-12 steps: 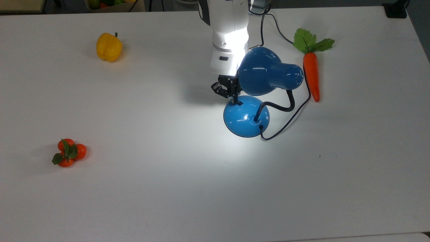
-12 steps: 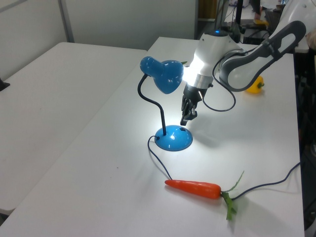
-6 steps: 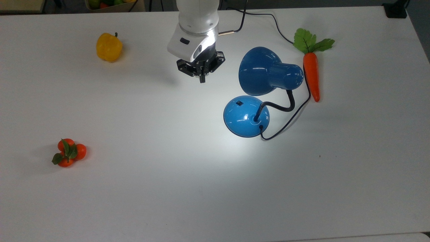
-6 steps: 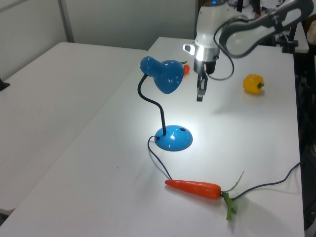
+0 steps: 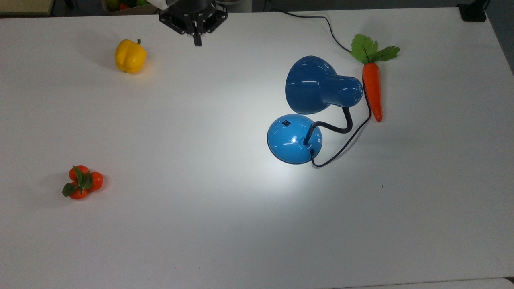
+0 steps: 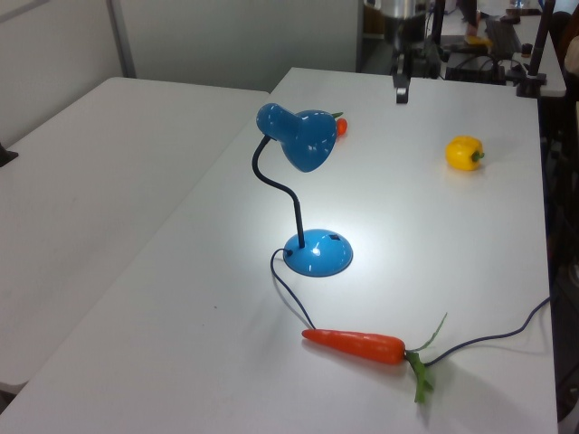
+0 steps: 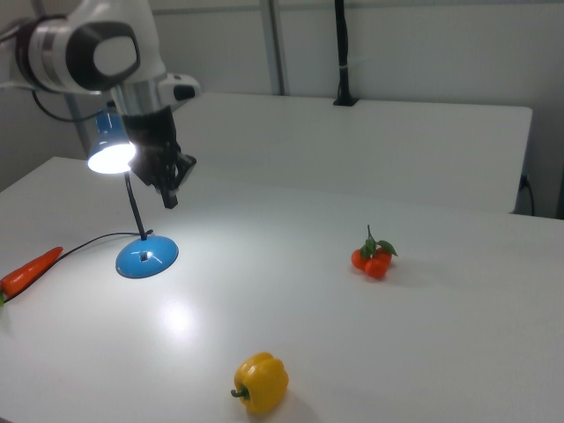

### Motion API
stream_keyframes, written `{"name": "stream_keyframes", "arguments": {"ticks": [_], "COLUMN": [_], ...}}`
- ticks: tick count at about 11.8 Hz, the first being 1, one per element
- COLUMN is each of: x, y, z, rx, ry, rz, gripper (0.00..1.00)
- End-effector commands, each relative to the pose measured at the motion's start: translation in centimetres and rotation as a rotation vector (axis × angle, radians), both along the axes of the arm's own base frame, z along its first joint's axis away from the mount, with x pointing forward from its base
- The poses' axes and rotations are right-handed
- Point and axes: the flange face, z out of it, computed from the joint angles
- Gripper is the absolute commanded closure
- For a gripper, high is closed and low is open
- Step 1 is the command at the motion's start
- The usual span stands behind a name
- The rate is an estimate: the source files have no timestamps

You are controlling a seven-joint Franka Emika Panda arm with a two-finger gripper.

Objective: Turn on desk lamp

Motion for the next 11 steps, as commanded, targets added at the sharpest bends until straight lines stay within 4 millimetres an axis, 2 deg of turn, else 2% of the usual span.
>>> {"name": "stream_keyframes", "arguments": {"ticks": [1, 2, 3, 4, 6, 11], "x": [-1.5, -1.7, -1.9, -2.2, -2.5, -2.5], "y": [-2.3, -2.6, -2.8, -3.1, -3.5, -3.9], "z": [5.6, 6.1, 6.3, 6.6, 6.7, 7.1], "rx": [-0.014, -0.014, -0.014, -0.016, -0.019, -0.041], "ry": [-0.003, -0.004, -0.005, 0.003, 0.005, -0.010], "rz": [-0.068, -0.073, -0.078, -0.083, -0.090, -0.093], "gripper": [1.00, 0.91, 0.79, 0.43, 0.00, 0.00]}}
